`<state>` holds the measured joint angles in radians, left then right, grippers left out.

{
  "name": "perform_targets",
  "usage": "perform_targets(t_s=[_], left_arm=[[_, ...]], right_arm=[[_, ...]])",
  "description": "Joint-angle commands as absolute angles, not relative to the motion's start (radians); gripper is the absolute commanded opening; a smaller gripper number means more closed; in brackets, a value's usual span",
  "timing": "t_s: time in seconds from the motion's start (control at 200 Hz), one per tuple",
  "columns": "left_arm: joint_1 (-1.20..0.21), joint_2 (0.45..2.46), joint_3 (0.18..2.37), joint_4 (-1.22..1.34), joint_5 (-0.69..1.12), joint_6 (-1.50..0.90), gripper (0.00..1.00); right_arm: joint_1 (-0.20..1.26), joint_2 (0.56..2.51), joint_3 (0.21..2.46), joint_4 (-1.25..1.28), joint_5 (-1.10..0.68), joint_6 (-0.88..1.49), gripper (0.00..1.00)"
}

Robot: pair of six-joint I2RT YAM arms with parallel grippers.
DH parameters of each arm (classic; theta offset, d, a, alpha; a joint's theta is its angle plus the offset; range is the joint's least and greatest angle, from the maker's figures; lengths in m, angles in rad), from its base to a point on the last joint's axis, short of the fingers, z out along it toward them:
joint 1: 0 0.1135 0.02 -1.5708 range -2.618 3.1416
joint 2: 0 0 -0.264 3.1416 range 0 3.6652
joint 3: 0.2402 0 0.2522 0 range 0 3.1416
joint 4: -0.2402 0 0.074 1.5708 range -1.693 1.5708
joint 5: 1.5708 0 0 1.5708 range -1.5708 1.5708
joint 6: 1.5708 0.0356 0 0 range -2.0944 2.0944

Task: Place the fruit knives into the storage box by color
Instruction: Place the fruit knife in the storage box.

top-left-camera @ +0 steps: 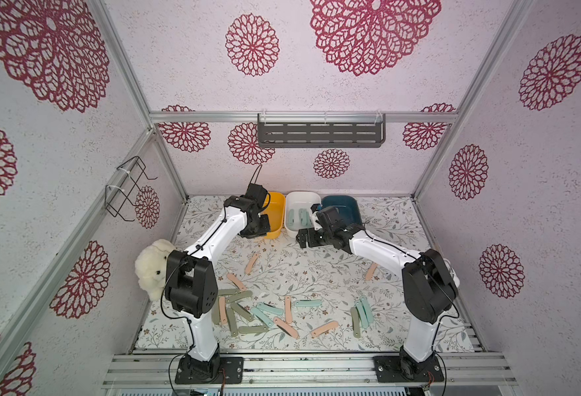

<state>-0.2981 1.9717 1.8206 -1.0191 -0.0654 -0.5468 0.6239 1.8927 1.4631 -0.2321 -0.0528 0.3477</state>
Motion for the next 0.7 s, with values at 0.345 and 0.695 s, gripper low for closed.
perform_targets(t_s=[0.345,0.695], left_arm=[[-0.219,2.562,2.512,-1.097,-0.079,-0.404,0.18],[-0.212,2.617,2.529,-1.034,-0.063,-0.373,0.39]], right_arm=[[0.574,2.177,1.861,-0.247,-0.098,0.246,0.99],[0.572,2.134,1.799,-0.236,-0.110,0.247,0.99]])
